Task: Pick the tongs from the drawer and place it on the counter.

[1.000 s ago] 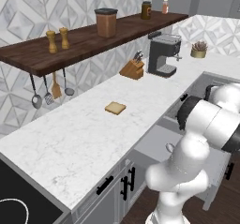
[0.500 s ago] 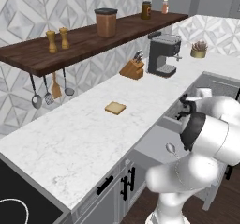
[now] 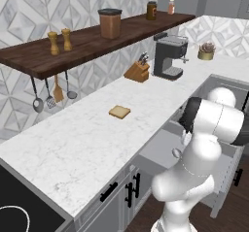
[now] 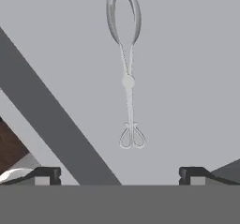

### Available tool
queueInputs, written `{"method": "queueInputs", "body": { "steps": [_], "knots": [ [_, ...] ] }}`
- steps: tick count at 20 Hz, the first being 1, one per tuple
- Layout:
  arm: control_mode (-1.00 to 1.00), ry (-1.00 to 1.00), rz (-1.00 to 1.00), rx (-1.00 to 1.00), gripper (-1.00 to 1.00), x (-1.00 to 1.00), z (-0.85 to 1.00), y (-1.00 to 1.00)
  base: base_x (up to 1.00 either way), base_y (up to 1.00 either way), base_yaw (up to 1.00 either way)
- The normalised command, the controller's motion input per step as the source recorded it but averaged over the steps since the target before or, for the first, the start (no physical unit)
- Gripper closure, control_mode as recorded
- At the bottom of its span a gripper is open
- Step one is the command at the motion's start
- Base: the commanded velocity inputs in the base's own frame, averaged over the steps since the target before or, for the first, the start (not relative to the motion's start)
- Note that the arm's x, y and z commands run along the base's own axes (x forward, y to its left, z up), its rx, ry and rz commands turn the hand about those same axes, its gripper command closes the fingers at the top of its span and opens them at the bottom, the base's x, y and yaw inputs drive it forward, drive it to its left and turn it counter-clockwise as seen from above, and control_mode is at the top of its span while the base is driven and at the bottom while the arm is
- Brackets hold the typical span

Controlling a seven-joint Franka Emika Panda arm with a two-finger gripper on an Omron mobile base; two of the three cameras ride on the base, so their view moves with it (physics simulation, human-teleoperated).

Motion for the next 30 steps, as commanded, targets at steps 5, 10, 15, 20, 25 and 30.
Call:
{"method": "queueInputs", "body": {
  "steps": [5,10,15,20,25,30],
  "knots": [
    [-1.0,0.0,0.08,0.0,-1.0,0.4,-0.47,0.01,0.0,0.0,0.0],
    [-1.0,0.0,0.1,0.0,-1.0,0.26,-0.65,0.02,0.0,0.0,0.0],
    [-1.0,0.0,0.12,0.01,-1.0,0.27,-0.75,-0.1,0.0,0.0,0.0],
    [-1.0,0.0,0.09,0.0,-1.0,-0.01,-0.53,0.1,0.0,0.0,0.0],
    [-1.0,0.0,0.07,0.0,-1.0,-0.02,-0.6,0.24,0.0,0.0,0.0],
    [-1.0,0.02,0.14,0.0,1.0,-0.09,-0.98,0.14,0.0,0.0,0.0]
  ]
}}
